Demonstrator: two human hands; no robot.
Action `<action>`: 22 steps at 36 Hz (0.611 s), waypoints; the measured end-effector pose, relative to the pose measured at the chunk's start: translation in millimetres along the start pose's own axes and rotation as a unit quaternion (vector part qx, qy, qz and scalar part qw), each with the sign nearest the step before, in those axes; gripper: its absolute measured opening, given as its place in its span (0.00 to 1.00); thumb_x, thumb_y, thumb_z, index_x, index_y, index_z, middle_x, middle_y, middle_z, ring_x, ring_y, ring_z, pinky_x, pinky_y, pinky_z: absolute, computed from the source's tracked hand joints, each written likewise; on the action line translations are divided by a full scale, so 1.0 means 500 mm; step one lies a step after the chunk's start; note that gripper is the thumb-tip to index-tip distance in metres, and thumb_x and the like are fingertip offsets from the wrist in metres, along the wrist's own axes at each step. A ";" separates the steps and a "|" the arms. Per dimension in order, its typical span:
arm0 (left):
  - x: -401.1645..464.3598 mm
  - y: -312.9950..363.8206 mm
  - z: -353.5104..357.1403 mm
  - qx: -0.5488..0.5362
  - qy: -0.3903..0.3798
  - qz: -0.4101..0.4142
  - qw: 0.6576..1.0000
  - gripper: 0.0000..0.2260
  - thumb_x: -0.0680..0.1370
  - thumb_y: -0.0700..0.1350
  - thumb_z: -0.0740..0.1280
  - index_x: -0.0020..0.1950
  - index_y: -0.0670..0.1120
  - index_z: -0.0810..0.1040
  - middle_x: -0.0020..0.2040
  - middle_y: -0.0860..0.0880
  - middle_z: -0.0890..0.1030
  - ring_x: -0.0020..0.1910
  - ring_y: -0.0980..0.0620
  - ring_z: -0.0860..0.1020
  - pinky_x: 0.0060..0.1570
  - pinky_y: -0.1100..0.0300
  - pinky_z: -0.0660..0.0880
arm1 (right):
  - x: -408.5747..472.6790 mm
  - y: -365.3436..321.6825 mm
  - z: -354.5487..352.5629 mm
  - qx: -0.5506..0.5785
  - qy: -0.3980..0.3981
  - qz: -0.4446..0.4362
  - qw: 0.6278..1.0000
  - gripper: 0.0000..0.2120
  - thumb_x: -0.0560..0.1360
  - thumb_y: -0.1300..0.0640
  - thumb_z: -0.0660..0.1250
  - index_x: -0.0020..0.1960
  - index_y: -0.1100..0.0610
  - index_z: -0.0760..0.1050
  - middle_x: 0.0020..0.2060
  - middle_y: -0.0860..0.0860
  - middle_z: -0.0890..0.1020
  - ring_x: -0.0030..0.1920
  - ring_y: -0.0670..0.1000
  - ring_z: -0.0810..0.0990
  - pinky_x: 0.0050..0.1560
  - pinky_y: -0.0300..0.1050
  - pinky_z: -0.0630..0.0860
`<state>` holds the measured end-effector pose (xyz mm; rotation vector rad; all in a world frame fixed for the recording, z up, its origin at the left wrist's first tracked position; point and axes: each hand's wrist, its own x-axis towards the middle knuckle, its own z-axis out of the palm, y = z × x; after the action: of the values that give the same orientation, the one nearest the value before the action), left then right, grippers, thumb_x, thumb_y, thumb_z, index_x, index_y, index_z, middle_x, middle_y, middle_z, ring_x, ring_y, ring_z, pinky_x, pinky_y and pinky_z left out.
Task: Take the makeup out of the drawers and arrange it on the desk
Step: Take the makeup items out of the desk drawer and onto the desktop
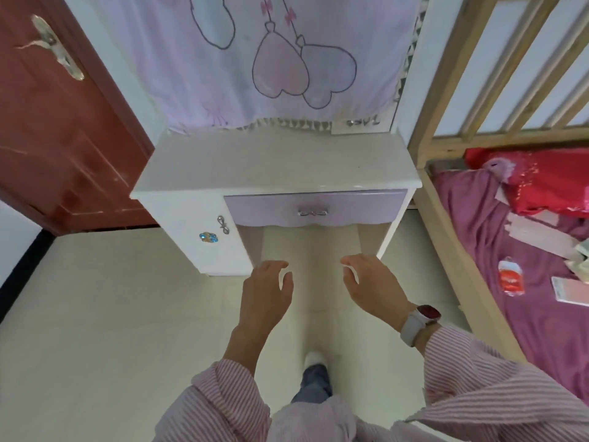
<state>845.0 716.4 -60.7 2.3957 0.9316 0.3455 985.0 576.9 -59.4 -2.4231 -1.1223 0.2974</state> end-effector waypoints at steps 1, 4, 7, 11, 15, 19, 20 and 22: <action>0.048 0.003 0.006 -0.003 -0.001 0.003 1.000 0.11 0.78 0.42 0.64 0.59 0.43 0.77 0.57 0.46 0.79 0.56 0.45 0.76 0.55 0.52 0.70 | 0.041 0.008 -0.007 -0.005 -0.008 0.007 1.000 0.13 0.79 0.57 0.56 0.59 0.57 0.75 0.55 0.52 0.79 0.57 0.55 0.73 0.57 0.49 0.69; 0.182 0.021 0.023 0.004 -0.016 0.007 1.000 0.12 0.78 0.43 0.63 0.60 0.43 0.77 0.59 0.46 0.78 0.57 0.45 0.75 0.57 0.52 0.69 | 0.150 0.039 -0.027 -0.016 -0.025 0.025 0.999 0.13 0.79 0.57 0.55 0.58 0.58 0.75 0.54 0.54 0.79 0.57 0.56 0.73 0.57 0.50 0.70; 0.298 0.038 0.050 0.022 -0.037 0.013 0.999 0.13 0.79 0.43 0.61 0.62 0.43 0.75 0.60 0.46 0.76 0.58 0.45 0.74 0.59 0.52 0.68 | 0.233 0.076 -0.044 -0.007 -0.017 0.055 0.998 0.13 0.78 0.58 0.56 0.57 0.60 0.75 0.53 0.54 0.79 0.57 0.56 0.73 0.56 0.50 0.71; 0.421 0.038 0.117 0.052 -0.063 0.023 0.996 0.14 0.78 0.42 0.62 0.63 0.43 0.75 0.60 0.44 0.76 0.57 0.44 0.73 0.58 0.51 0.68 | 0.331 0.131 -0.034 0.007 -0.023 0.072 0.997 0.13 0.78 0.59 0.56 0.59 0.59 0.74 0.55 0.53 0.78 0.57 0.54 0.74 0.54 0.48 0.72; 0.517 0.002 0.194 0.086 -0.077 0.016 0.993 0.17 0.77 0.42 0.63 0.65 0.42 0.72 0.64 0.43 0.72 0.62 0.41 0.70 0.59 0.48 0.69 | 0.428 0.183 0.029 0.005 -0.012 0.043 0.999 0.11 0.77 0.61 0.55 0.51 0.61 0.76 0.47 0.54 0.79 0.44 0.53 0.75 0.43 0.45 0.74; 0.600 -0.056 0.265 0.118 -0.047 0.008 0.992 0.22 0.76 0.44 0.64 0.69 0.44 0.68 0.68 0.40 0.69 0.68 0.38 0.65 0.64 0.41 0.65 | 0.517 0.233 0.122 -0.012 -0.036 0.001 0.999 0.08 0.69 0.61 0.58 0.44 0.58 0.75 0.37 0.51 0.79 0.34 0.52 0.76 0.30 0.42 0.71; 0.618 -0.073 0.282 0.131 -0.041 0.009 0.990 0.22 0.75 0.46 0.63 0.69 0.45 0.68 0.68 0.40 0.69 0.68 0.36 0.65 0.64 0.39 0.64 | 0.536 0.245 0.149 -0.020 -0.040 -0.013 0.999 0.09 0.67 0.62 0.62 0.46 0.57 0.76 0.38 0.51 0.79 0.36 0.52 0.78 0.31 0.42 0.74; 0.644 -0.113 0.310 0.164 -0.045 0.001 0.985 0.25 0.75 0.50 0.60 0.70 0.46 0.65 0.70 0.39 0.67 0.69 0.36 0.62 0.64 0.36 0.61 | 0.565 0.266 0.207 -0.029 -0.070 -0.047 0.996 0.16 0.64 0.63 0.68 0.52 0.57 0.75 0.43 0.51 0.81 0.41 0.52 0.80 0.37 0.42 0.78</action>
<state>1112.9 910.7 -206.7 2.6833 1.0107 0.0855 1217.4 749.3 -215.8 -2.4220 -1.3195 0.4142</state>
